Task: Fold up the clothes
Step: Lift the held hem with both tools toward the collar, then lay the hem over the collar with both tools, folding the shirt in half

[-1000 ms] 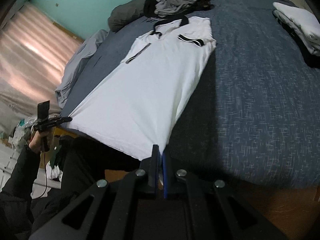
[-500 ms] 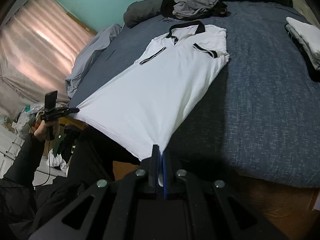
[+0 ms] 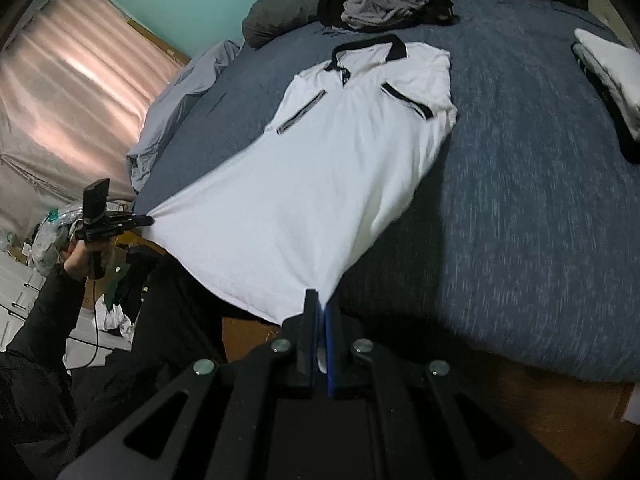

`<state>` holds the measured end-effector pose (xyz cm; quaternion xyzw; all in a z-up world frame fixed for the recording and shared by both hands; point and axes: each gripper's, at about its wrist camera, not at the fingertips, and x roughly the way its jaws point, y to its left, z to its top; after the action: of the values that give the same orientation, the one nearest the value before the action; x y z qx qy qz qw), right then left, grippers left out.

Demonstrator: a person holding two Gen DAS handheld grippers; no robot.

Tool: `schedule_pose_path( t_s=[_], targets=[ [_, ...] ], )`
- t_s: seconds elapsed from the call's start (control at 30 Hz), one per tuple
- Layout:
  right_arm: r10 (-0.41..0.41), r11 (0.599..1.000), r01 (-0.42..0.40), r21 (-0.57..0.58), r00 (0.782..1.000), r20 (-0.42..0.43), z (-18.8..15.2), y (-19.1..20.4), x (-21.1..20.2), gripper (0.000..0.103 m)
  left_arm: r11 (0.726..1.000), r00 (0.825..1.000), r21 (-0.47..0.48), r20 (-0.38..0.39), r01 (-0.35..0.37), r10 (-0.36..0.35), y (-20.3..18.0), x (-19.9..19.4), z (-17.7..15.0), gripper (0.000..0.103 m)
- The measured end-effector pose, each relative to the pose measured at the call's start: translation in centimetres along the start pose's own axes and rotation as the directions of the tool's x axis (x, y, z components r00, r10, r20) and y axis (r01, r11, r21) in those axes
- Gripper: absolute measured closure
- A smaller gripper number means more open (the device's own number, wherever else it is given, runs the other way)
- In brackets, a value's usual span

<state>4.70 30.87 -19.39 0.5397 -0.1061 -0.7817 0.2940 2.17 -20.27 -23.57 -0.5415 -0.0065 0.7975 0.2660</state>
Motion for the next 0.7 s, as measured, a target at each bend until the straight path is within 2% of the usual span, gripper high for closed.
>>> schedule_pose_path(
  t_s=[0.3,0.7],
  targets=[
    [-0.006,1.000,0.005,0.010,1.000,0.026,7.4,-1.6,1.0,0.101,1.000,0.999,-0.025,0.045,0.010,-0.009,2.6,1.1,6.6,0.101],
    [-0.071,0.990,0.064,0.124,0.996,0.054,20.8,-8.5,3.5,0.101,0.995,0.998,-0.103,0.058,-0.013,0.019,10.0,6.8,20.9,0.101]
  ],
)
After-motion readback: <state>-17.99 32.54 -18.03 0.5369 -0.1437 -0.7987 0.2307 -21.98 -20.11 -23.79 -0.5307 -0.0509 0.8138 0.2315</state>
